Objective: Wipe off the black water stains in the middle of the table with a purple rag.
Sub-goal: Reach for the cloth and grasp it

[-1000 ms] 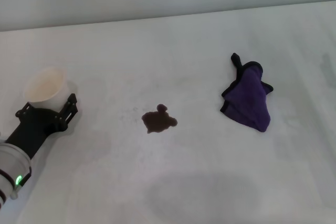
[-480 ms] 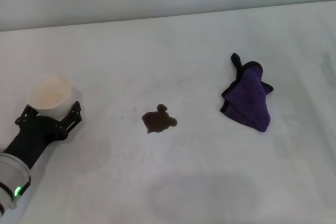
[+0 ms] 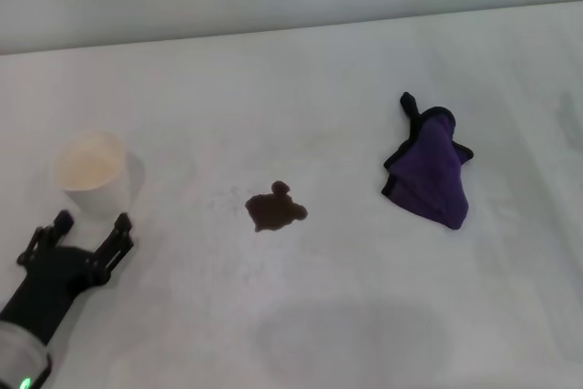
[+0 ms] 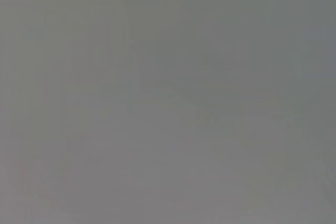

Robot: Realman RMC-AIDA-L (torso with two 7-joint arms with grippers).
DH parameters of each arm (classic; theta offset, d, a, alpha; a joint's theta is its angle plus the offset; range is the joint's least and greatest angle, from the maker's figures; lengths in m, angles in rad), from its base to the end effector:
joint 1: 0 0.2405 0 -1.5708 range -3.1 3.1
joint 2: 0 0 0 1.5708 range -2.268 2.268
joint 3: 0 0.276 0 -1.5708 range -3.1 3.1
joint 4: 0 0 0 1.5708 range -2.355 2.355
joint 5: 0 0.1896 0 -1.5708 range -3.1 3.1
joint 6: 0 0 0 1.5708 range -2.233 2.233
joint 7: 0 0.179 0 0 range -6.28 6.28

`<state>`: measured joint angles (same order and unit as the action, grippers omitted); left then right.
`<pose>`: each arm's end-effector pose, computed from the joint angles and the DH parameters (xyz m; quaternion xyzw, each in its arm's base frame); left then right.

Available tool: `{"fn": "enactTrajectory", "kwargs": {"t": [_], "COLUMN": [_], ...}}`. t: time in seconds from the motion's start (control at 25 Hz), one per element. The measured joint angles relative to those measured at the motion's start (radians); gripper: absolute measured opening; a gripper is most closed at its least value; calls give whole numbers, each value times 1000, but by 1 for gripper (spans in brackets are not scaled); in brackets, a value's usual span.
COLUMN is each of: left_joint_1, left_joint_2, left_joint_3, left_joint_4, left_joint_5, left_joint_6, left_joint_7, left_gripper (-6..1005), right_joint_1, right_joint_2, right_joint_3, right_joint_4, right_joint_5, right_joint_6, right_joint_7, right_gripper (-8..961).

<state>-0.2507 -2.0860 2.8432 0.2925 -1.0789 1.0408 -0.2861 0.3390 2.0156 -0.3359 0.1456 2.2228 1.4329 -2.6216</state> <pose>-0.3481 0.2692 -0.1077 -0.7583 -0.3753 -0.2616 0.4644 0.3862 0.3036 0.0461 -0.5460 0.3494 0.4139 0.6391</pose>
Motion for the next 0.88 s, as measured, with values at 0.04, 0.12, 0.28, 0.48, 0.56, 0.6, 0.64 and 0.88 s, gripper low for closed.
{"fn": "enactTrajectory", "kwargs": {"t": [0.04,0.12,0.28,0.48,0.56,0.6,0.64,0.88], "left_joint_1": [15,49,110,165,165,160,159,125], "left_joint_2": [0,0,2,5,7,9,9,12], "left_joint_3": [0,0,1,-8,-11,-12,-12,-13], "left_joint_4": [2,2,-1,-11,-18,-35,-36,-140], "left_joint_5": [1,1,-1,-32,-55,-70,-72,-166], "left_joint_6": [11,42,147,305,321,336,339,380], "left_joint_7": [0,-6,-11,-11,-12,-12,-12,-87], "left_gripper": [893,892,892,892,892,892,891,890], "right_joint_1": [0,0,10,23,26,27,31,85], "right_joint_2": [0,0,3,6,7,7,7,-4], "right_joint_3": [-2,-7,-13,-5,-11,-15,-22,-243], "right_joint_4": [0,-1,0,7,8,10,13,-136], "right_joint_5": [0,0,0,0,0,0,0,-193], "right_joint_6": [0,1,4,-25,-27,-30,-38,-160], "right_joint_7": [0,-4,-11,78,145,171,209,497], "right_gripper": [836,836,836,832,830,829,828,823]}}
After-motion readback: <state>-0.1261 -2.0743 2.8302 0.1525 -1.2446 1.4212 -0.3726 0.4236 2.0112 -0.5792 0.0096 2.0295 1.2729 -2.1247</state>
